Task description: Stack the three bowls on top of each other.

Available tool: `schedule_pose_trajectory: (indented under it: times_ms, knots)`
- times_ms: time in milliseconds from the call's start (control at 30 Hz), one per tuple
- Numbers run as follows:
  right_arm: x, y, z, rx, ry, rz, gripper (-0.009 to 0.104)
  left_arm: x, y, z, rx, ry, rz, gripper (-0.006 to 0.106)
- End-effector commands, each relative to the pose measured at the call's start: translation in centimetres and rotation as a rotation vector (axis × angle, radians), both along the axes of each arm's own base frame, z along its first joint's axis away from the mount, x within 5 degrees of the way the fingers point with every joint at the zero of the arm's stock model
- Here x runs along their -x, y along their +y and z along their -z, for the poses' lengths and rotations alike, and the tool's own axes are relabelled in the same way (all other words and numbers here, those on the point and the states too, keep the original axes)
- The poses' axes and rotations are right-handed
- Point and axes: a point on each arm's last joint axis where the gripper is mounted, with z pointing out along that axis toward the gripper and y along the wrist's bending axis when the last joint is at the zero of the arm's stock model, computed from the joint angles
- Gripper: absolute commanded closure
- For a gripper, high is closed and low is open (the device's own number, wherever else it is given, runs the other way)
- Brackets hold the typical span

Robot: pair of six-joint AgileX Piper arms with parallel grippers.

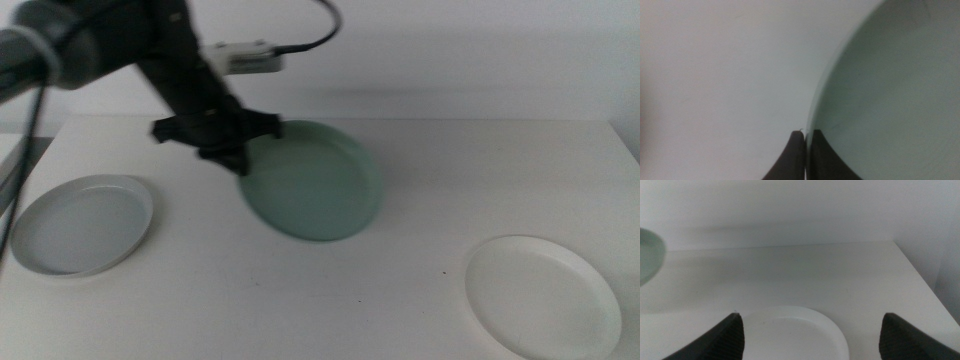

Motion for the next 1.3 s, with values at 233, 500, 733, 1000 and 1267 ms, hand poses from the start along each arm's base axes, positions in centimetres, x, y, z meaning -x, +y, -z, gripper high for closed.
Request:
schedule_pose_trajectory:
  times_ms: [233, 500, 733, 1000, 1267]
  knots:
    - [0.0, 0.0, 0.0, 0.007, -0.011, 0.005, 0.004, -1.7, -6.2, 4.7, 0.002, 0.083, 0.099, 0.102]
    - [0.0, 0.0, 0.0, 0.007, -0.011, 0.005, 0.004, -2.3, -6.1, 7.9, -0.043, 0.141, 0.101, 0.102]
    - [0.0, 0.0, 0.0, 0.007, -0.011, 0.005, 0.004, -3.0, -4.8, 8.4, -0.034, 0.156, 0.062, 0.089]
    - [0.0, 0.0, 0.0, 0.007, -0.011, 0.005, 0.004, -2.7, -2.0, 7.4, -0.034, 0.255, 0.106, 0.006]
    - [0.0, 0.0, 0.0, 0.007, -0.011, 0.005, 0.004, -1.5, 5.5, -3.3, -0.092, -0.017, -0.036, 0.007]
